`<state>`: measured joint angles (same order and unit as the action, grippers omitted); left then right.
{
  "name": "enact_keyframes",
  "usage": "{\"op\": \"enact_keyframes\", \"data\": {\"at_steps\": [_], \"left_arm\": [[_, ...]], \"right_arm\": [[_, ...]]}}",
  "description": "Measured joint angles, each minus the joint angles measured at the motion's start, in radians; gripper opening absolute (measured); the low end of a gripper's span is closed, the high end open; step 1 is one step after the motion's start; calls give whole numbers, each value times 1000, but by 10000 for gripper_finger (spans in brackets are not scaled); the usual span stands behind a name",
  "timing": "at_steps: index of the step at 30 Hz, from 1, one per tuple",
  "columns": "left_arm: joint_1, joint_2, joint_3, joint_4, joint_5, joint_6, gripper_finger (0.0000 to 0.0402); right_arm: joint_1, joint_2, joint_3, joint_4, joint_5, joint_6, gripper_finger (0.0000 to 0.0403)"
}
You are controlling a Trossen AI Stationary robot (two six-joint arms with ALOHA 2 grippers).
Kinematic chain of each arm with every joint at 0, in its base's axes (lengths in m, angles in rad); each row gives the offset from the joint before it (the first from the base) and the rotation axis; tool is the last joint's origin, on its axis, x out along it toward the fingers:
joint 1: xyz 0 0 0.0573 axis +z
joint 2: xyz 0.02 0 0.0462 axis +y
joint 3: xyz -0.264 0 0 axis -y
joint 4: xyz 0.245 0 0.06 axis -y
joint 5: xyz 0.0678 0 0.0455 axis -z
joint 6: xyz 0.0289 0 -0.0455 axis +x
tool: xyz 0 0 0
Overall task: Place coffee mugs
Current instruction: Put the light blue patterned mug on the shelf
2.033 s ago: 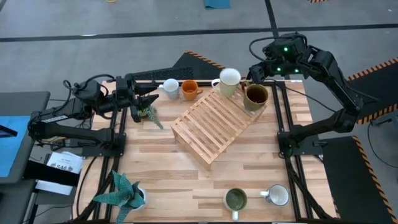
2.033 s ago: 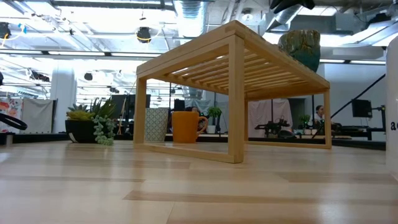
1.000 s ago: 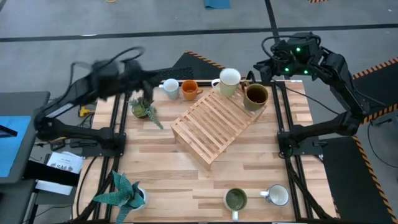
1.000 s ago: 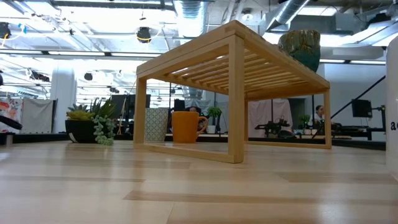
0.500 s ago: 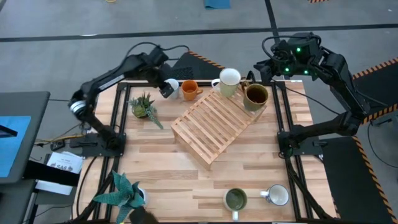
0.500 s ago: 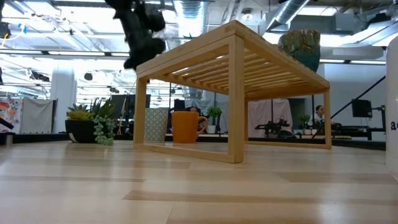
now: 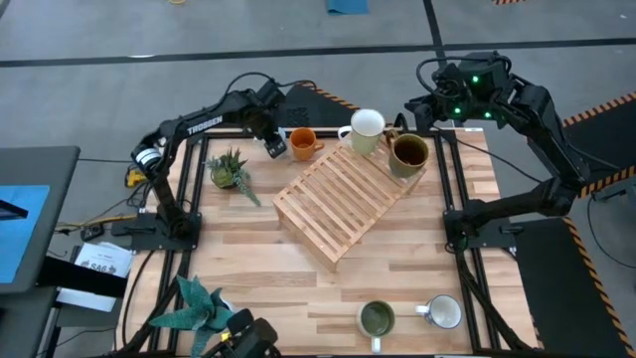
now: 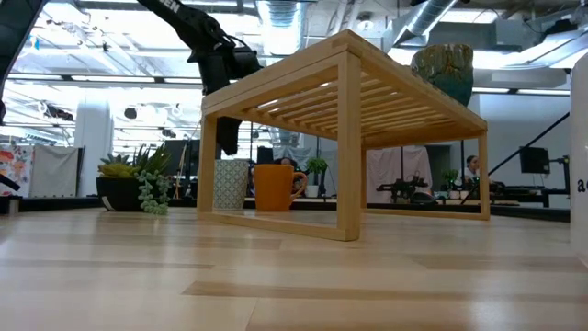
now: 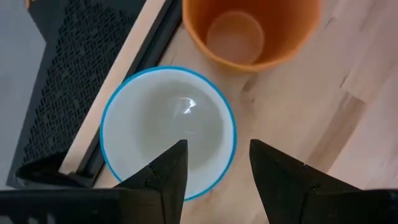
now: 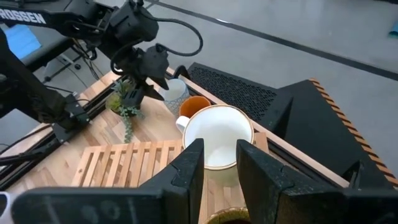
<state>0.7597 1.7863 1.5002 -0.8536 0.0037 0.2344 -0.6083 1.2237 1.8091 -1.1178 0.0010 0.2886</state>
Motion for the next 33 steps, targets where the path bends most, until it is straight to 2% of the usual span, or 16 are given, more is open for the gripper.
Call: {"op": "enact_keyframes", "data": {"at_steps": [8, 14, 23, 28, 31, 33], "left_arm": [[0, 23, -1, -22, 61, 17, 158], [-21, 46, 0, -5, -11, 40, 158], [-26, 102, 0, -30, -13, 24, 157], [-33, 116, 0, -31, -57, 4, 156], [-37, 115, 0, -17, -79, 5, 138], [-39, 113, 0, -28, -84, 5, 105]], "right_arm": [[-2, 8, 0, -1, 0, 23, 120], [-2, 10, 0, 0, 0, 28, 120], [0, 9, 0, 0, 0, 62, 120], [0, 9, 0, 0, 0, 62, 120], [0, 9, 0, 0, 0, 62, 120], [0, 9, 0, 0, 0, 62, 120]]}}
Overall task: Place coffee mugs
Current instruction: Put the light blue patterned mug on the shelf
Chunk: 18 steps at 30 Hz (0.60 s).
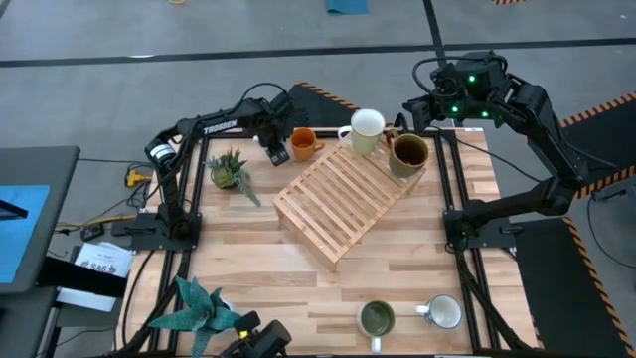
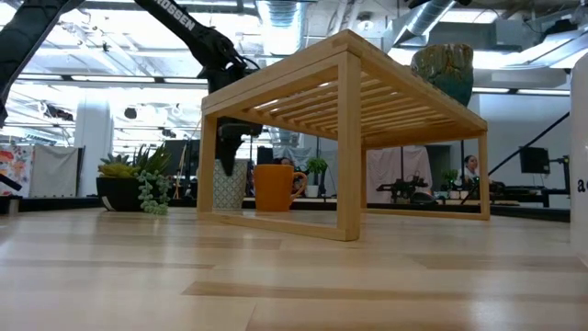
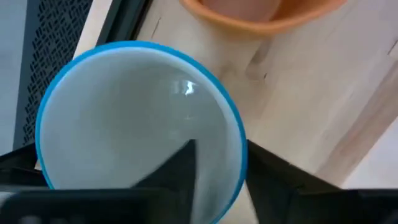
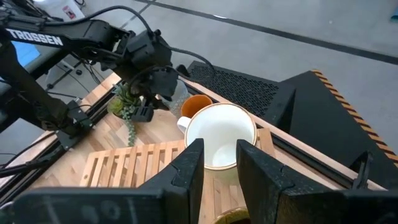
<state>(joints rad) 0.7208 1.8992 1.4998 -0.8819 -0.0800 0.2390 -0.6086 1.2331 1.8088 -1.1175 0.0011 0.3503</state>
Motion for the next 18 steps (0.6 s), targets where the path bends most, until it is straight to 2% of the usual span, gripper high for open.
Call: {"op": "enact_keyframes", "data": {"at_steps": [3, 4, 11, 18], "left_arm": [[-3, 0, 0, 0, 1, -7, 28], [-5, -1, 1, -2, -8, -17, 17], [-32, -43, 121, -196, -14, -15, 6], [-101, -218, 297, -278, -47, -41, 4]], "right_arm": [[0, 0, 0, 0, 0, 0, 120], [0, 0, 0, 0, 0, 0, 120], [0, 0, 0, 0, 0, -1, 120], [0, 0, 0, 0, 0, -8, 120]]}}
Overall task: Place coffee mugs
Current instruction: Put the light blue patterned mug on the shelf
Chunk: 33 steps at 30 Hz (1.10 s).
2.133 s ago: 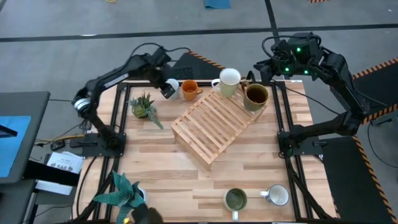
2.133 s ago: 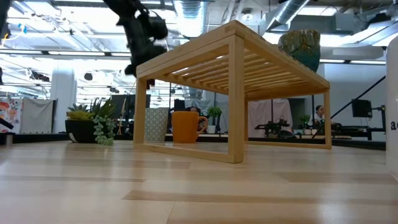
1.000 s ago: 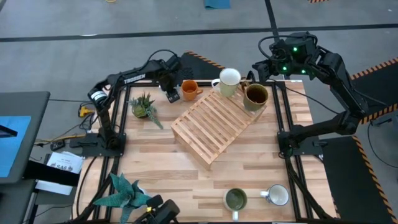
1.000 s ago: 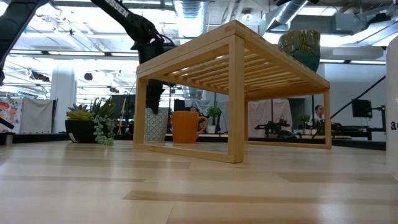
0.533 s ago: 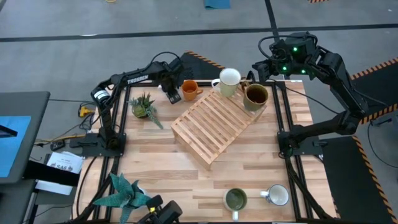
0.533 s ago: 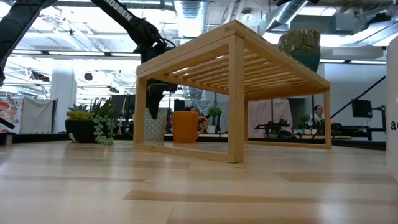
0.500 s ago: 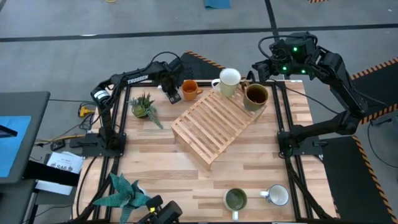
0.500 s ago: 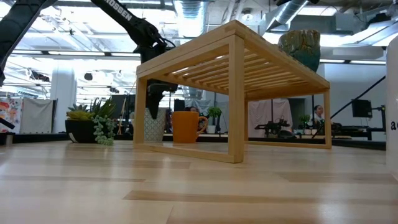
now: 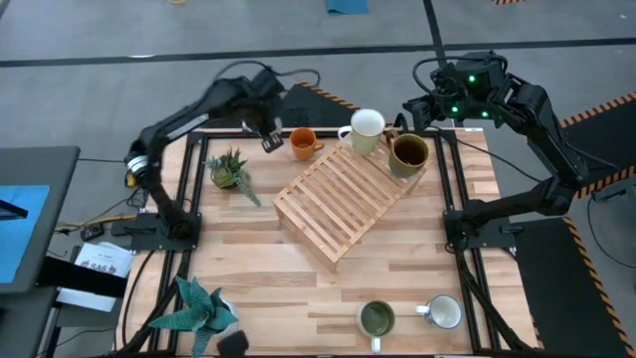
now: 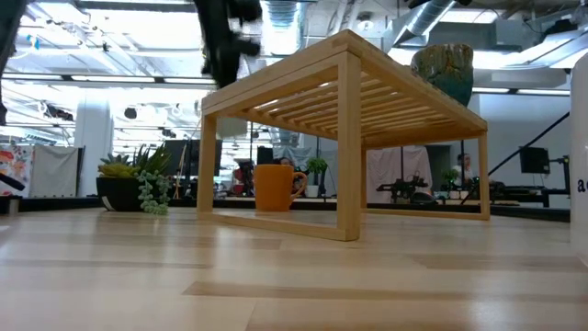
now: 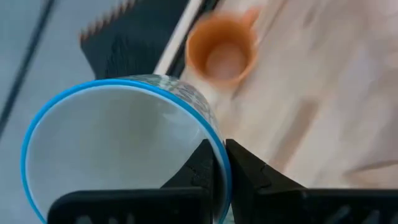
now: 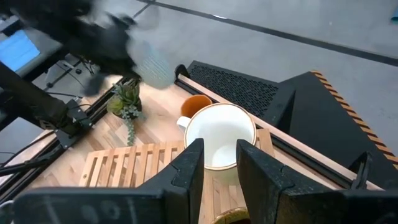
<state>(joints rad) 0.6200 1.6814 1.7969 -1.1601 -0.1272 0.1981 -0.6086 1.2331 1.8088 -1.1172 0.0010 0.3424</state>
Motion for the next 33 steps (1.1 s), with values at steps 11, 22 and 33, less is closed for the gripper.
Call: {"op": "enact_keyframes", "data": {"at_steps": [11, 22, 33], "left_arm": [[-477, -76, 234, -54, -59, -134, 3], [-598, 145, 428, 24, 62, -120, 3], [-632, 299, 427, 131, 3, -46, 3]], "right_arm": [[0, 0, 0, 25, 0, 50, 120], [0, 0, 0, 58, 0, 70, 120], [0, 0, 0, 57, 0, 76, 120]]}}
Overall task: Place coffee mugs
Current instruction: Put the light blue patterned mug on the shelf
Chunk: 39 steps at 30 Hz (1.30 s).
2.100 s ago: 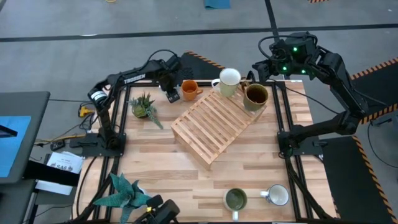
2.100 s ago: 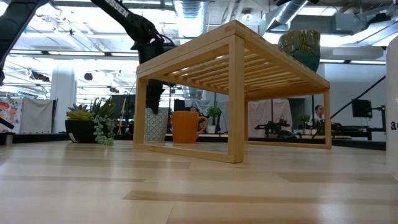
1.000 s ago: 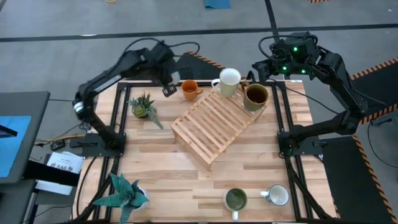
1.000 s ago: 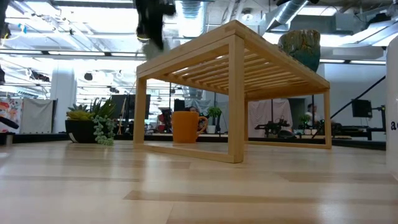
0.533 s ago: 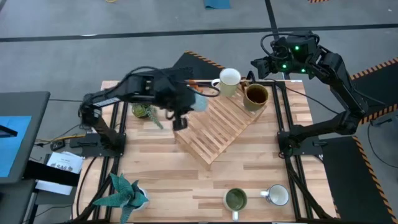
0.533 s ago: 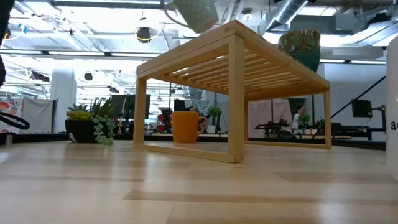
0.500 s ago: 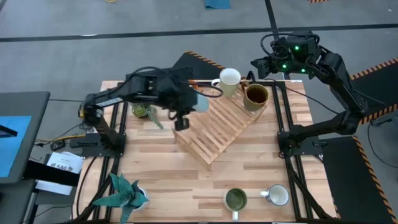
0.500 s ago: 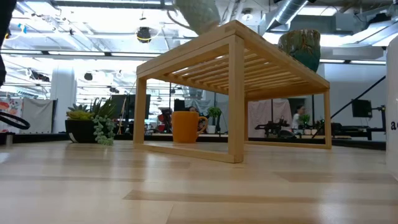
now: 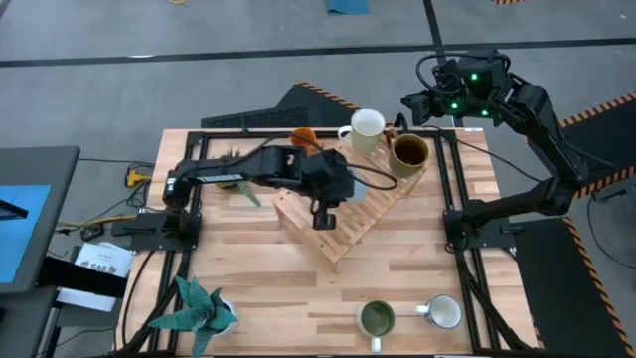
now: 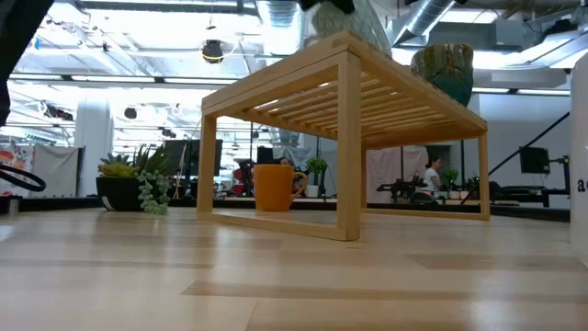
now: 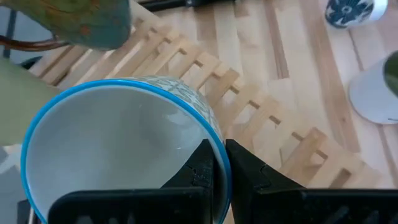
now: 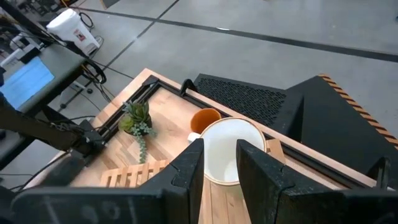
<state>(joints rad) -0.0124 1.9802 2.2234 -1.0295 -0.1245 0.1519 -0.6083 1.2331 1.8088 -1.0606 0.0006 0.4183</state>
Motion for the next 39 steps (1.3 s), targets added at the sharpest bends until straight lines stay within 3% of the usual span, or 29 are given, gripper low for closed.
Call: {"op": "enact_keyframes", "data": {"at_steps": [10, 22, 39], "left_arm": [[-1, 51, 0, 121, 35, 57, 13], [0, 115, 0, 164, 32, 91, 17], [0, 110, 2, 185, 0, 99, 20]], "right_arm": [[0, 0, 0, 0, 0, 0, 120], [0, 0, 0, -2, -1, 1, 120], [1, 0, 0, -1, 0, 1, 120]]}}
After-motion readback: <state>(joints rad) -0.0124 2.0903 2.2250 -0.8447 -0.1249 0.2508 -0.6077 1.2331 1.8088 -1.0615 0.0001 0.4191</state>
